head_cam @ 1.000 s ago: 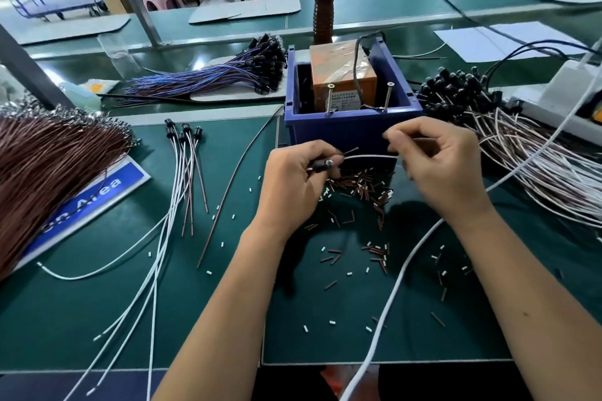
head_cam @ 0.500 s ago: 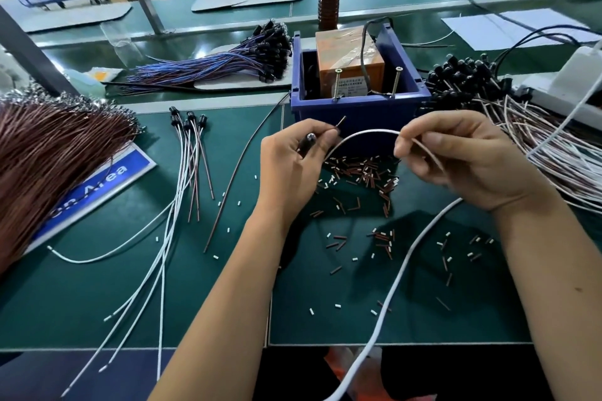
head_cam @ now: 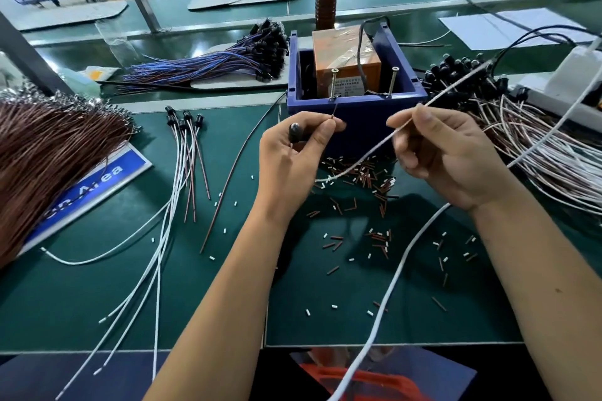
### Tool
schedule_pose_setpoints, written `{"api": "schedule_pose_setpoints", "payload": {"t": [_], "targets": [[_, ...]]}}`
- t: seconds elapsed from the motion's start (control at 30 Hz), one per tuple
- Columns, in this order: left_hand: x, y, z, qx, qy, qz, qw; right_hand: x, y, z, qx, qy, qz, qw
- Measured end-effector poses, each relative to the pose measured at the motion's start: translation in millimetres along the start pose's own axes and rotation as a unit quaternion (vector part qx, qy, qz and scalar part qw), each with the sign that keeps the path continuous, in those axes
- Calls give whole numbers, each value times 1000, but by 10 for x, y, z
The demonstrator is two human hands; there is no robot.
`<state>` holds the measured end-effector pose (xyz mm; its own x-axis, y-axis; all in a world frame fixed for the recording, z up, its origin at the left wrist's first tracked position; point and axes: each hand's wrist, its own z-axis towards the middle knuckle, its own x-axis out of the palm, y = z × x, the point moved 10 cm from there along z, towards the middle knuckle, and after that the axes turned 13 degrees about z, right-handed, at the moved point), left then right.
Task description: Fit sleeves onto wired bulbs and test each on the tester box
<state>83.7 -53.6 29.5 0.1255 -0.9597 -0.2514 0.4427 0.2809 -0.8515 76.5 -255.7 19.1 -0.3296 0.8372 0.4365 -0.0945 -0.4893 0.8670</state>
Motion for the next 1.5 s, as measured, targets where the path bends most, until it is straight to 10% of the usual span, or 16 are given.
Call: {"api": "schedule_pose_setpoints", "payload": {"t": [0.47, 0.73, 1.5], "targets": [[376, -37, -134, -100, 141, -213, 962, 394, -364, -83, 87, 54, -245, 964], [485, 163, -211, -213, 227, -255, 916, 45, -262, 18, 38, -126, -91, 987], [596, 359, -289, -262, 258, -214, 905, 12, -315, -9, 79, -137, -35, 987]]}}
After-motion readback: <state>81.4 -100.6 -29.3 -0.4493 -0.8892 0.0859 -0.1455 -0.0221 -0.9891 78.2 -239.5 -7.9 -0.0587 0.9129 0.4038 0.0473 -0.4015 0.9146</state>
